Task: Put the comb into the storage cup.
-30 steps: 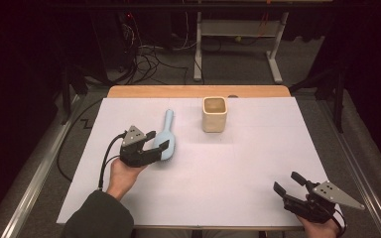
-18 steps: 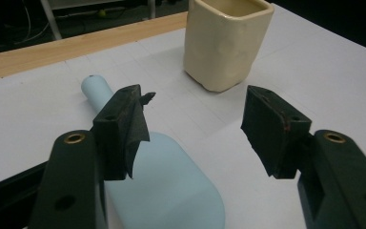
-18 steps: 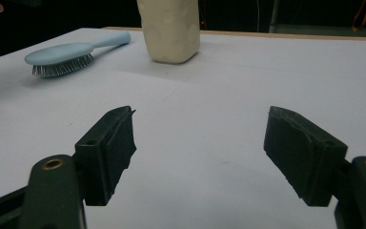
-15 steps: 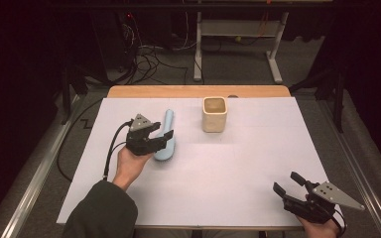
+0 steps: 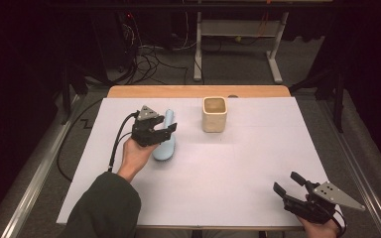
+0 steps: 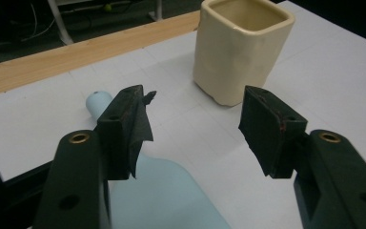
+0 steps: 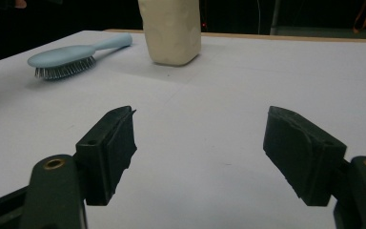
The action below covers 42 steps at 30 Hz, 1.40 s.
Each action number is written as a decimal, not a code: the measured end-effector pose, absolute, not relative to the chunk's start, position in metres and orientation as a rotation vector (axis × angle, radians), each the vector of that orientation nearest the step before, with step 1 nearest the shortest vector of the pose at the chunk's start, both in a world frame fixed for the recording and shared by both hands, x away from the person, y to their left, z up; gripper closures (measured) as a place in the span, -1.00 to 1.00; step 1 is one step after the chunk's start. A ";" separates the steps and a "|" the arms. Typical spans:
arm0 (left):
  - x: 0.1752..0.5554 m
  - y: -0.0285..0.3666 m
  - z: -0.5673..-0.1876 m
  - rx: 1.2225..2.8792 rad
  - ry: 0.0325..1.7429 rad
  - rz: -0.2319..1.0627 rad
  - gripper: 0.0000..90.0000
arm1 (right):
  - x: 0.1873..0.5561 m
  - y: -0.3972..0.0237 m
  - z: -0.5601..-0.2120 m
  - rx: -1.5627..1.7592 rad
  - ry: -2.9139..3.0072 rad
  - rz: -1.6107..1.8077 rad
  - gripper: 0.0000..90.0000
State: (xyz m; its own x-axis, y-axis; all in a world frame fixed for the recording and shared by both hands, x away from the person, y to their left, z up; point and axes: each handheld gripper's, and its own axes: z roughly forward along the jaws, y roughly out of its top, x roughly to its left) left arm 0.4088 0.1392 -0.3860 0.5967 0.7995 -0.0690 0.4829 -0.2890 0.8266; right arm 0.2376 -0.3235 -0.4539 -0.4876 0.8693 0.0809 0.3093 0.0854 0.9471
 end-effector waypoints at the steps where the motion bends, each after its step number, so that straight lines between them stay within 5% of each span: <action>1: 0.410 0.139 -0.385 1.960 1.023 0.470 -0.03 | 0.238 -0.323 -0.454 1.158 1.853 1.410 -0.40; 24: 0.463 0.101 -0.352 2.271 0.971 0.420 0.16 | 0.238 -0.324 -0.454 1.154 1.858 1.408 -0.39; 42: 0.511 0.089 -0.396 2.483 1.133 0.316 0.60 | 0.237 -0.324 -0.454 1.153 1.853 1.405 -0.39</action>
